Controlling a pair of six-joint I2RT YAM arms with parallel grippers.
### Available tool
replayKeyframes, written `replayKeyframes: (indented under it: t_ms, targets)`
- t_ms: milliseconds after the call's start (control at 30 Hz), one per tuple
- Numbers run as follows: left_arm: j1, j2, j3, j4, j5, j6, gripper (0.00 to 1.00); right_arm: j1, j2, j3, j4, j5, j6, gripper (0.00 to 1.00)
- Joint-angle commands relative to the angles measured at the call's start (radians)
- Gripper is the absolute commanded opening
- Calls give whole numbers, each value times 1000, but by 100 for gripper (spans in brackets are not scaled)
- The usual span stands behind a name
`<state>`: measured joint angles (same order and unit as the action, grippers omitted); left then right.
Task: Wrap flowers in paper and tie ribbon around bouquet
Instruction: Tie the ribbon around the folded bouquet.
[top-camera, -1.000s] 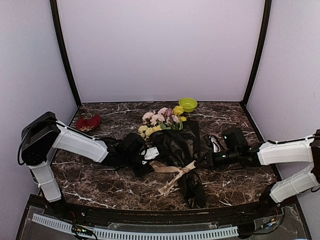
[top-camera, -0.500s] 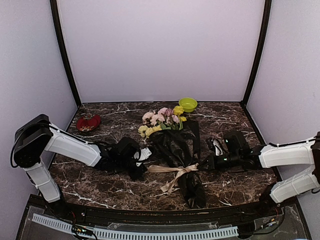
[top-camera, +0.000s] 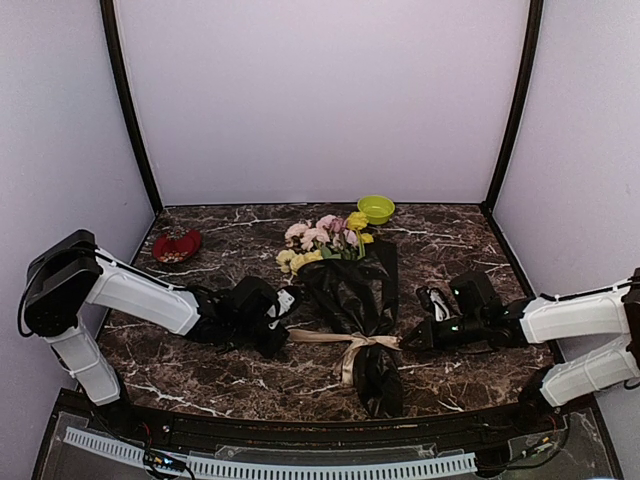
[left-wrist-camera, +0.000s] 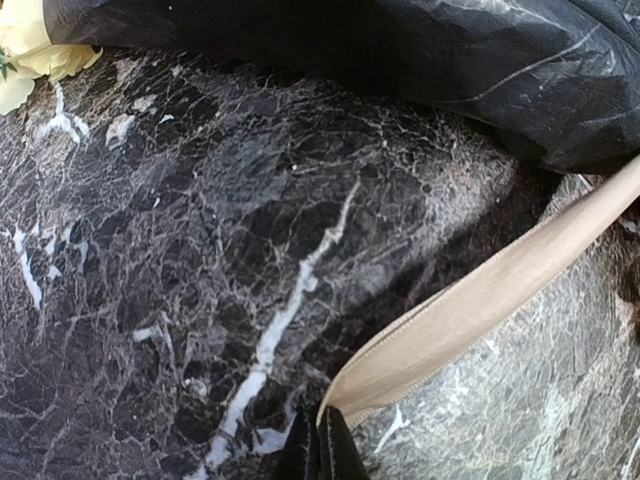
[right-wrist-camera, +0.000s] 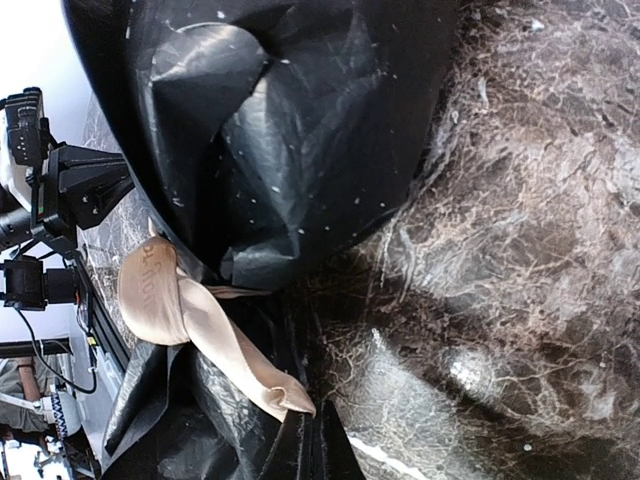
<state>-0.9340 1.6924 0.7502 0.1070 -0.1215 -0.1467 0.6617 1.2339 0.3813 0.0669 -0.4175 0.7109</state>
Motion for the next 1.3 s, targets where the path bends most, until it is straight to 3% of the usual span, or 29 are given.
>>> replayKeyframes:
  t_ms: [0,67,100,267,400,533,700,1000,1167,1267]
  targets:
    - [10,-22,-60,-93,33,10,0,-8,-8,-8,28,-7,-7,0]
    - [7,-38,-56,-60,75,34,0,-6,8,16,46,-27,-2,0]
    - [4,-47,-50,-48,79,44,5,-4,16,35,46,-32,-6,0]
    - [0,-136,-54,6,6,74,59,6,46,96,24,-39,-33,0]
    - [-33,-262,-107,85,-52,118,75,13,66,97,31,-57,-34,0]
    - [-216,-327,-169,247,-132,248,71,28,76,102,43,-58,-31,0]
    - [-271,-247,-171,345,52,254,49,37,87,127,40,-60,-34,0]
    - [-297,24,1,305,21,292,62,50,133,165,52,-77,-39,0]
    - [-297,96,47,303,-16,293,59,52,138,176,45,-76,-44,0]
    - [-298,111,54,302,-14,286,46,52,133,178,37,-74,-47,0]
